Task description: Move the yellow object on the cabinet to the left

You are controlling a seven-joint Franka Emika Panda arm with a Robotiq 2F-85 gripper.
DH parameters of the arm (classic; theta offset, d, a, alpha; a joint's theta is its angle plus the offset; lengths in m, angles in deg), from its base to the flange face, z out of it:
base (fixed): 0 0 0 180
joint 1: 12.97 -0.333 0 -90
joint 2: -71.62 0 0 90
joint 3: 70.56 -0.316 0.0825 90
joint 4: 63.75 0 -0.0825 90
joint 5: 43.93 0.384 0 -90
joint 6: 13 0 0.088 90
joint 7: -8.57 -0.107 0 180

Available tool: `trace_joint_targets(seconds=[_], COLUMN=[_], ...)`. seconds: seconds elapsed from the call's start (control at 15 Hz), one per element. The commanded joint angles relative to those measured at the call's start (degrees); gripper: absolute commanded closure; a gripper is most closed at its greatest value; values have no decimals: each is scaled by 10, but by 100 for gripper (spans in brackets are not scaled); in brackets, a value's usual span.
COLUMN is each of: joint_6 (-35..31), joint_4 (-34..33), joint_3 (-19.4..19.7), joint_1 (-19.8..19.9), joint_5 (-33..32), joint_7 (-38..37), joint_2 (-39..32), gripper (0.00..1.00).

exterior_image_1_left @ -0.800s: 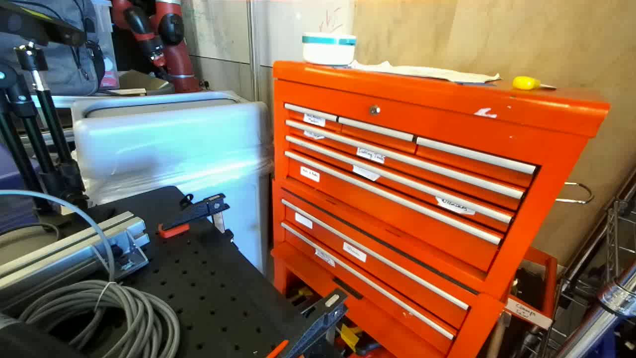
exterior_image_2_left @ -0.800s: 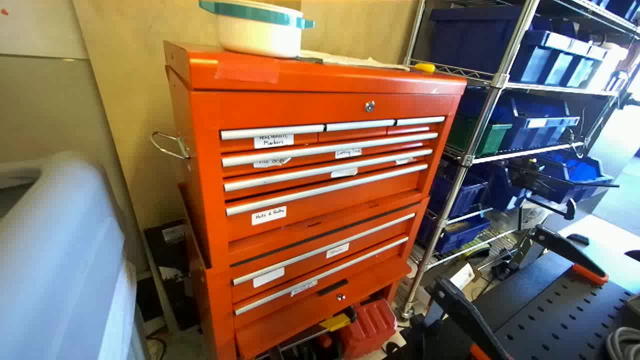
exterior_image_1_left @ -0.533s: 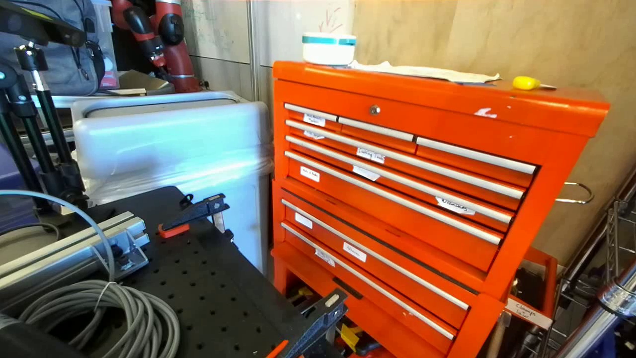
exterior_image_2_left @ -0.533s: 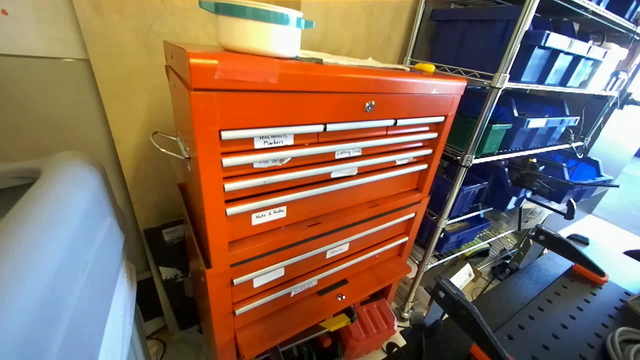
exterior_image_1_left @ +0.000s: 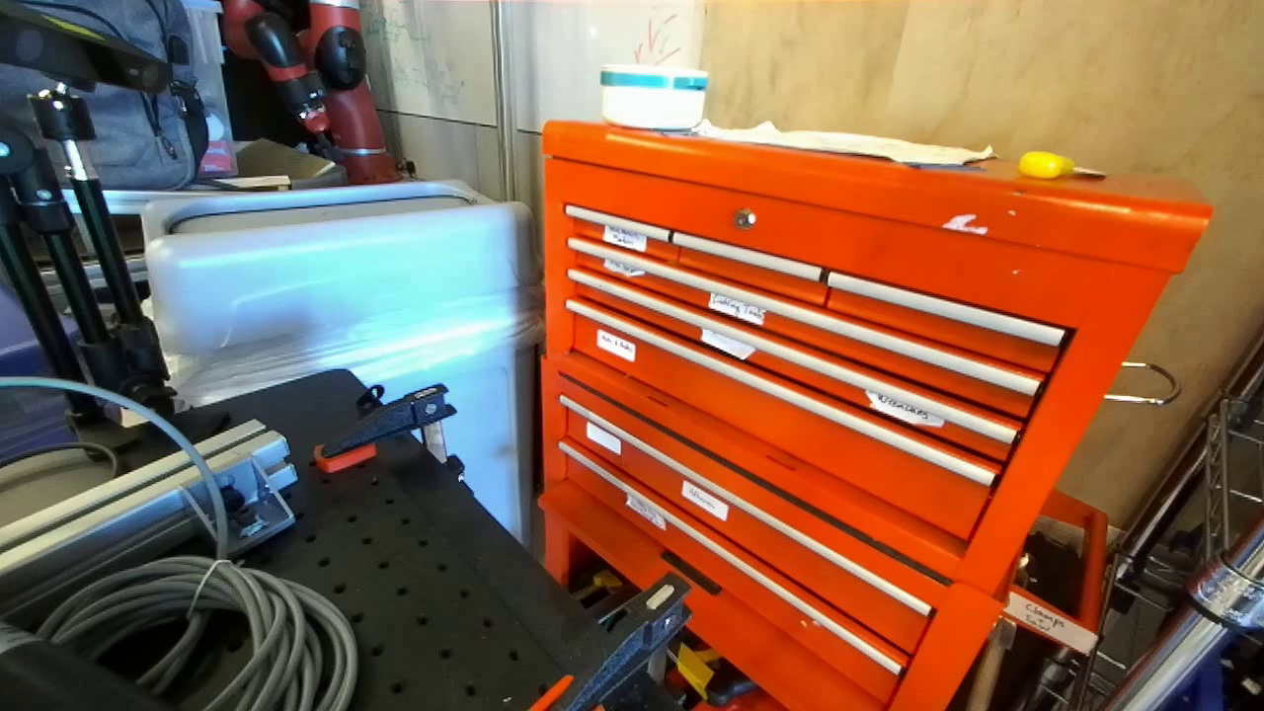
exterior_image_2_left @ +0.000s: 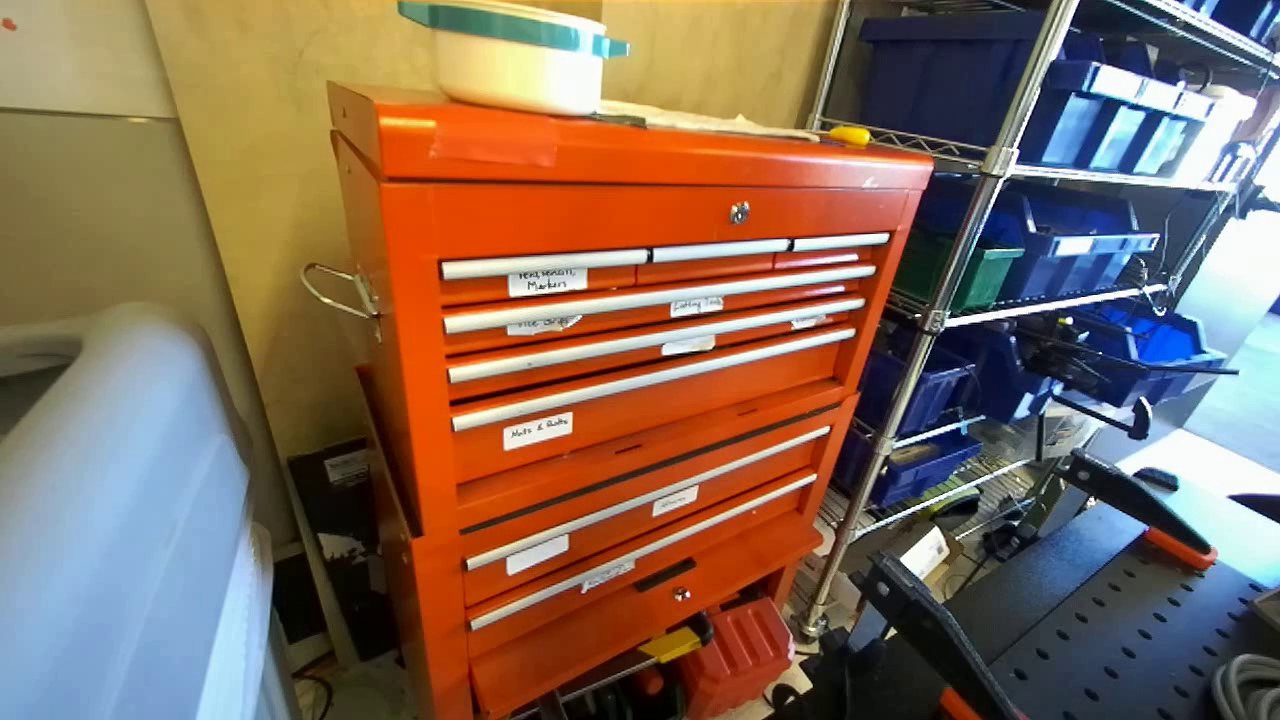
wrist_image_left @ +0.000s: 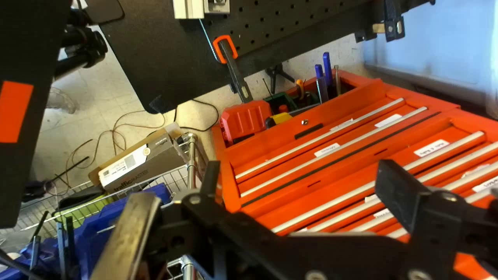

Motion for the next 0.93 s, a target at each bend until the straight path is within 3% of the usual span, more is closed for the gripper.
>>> trace_joint_targets(seconds=[0.0,0.4,0.87], joint_6=[-76,-193,-204], joint_4=[-46,-168,-342], joint_3=[-19,-40,-68], joint_1=[-12,-39,-53], joint_5=[25,37,84], joint_7=[-25,-36,-6], joint_2=[-89,-276,-451], gripper=[0,0,0])
